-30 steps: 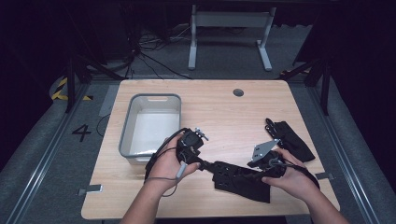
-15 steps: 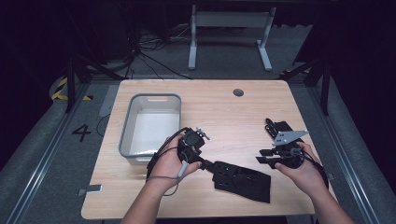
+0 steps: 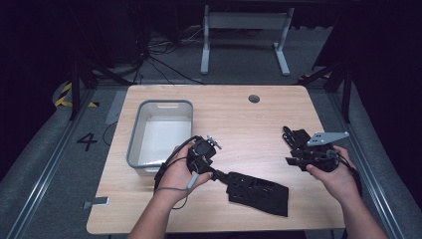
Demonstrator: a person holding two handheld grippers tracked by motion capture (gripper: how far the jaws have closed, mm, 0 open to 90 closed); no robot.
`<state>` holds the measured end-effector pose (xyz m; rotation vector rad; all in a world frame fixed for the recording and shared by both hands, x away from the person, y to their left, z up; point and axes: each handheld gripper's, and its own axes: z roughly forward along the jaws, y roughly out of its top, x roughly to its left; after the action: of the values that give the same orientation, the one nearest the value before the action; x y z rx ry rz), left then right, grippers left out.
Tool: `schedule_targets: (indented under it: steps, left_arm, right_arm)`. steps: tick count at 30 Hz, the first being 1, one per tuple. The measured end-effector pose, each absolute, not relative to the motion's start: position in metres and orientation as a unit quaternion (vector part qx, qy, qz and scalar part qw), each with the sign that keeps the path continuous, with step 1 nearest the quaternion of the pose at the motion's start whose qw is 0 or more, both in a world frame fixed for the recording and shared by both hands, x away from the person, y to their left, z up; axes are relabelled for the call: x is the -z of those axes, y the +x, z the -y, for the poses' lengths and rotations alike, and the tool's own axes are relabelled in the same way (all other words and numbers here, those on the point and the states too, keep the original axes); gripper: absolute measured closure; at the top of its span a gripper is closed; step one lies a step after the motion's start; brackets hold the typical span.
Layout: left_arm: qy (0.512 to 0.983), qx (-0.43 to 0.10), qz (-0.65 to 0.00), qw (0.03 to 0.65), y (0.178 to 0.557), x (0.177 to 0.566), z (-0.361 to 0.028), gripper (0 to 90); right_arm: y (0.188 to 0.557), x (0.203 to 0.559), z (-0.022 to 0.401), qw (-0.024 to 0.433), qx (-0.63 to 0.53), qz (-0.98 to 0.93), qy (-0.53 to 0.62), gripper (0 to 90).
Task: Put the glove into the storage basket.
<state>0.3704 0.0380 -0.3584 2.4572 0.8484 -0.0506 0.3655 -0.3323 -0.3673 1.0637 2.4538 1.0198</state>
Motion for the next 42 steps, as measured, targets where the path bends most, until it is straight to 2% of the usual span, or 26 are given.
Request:
schedule_targets:
  steps: [7,16,20,28,39,42]
  left_arm:
    - [0.911,0.018,-0.316,0.263,0.370,0.359,-0.039,42.9]
    - [0.911,0.018,-0.320,0.258,0.367,0.362,-0.041,42.2]
    - [0.909,0.019,-0.325,0.258,0.366,0.364,-0.043,42.0]
    - [0.910,0.020,-0.326,0.255,0.365,0.365,-0.044,41.6]
    - [0.912,0.023,-0.323,0.251,0.366,0.367,-0.040,41.2]
    - [0.913,0.024,-0.322,0.249,0.366,0.368,-0.040,41.1]
  right_arm:
    - [0.378,0.363,0.360,0.155,-0.370,-0.820,0.408,62.9]
    - [0.397,0.386,0.373,0.157,-0.341,-0.811,0.449,60.2]
    - [0.406,0.400,0.375,0.180,-0.294,-0.804,0.484,58.0]
    - [0.416,0.423,0.372,0.161,-0.259,-0.819,0.487,54.7]
    - [0.419,0.433,0.371,0.171,-0.239,-0.825,0.484,57.6]
    - [0.420,0.437,0.372,0.169,-0.232,-0.828,0.482,61.8]
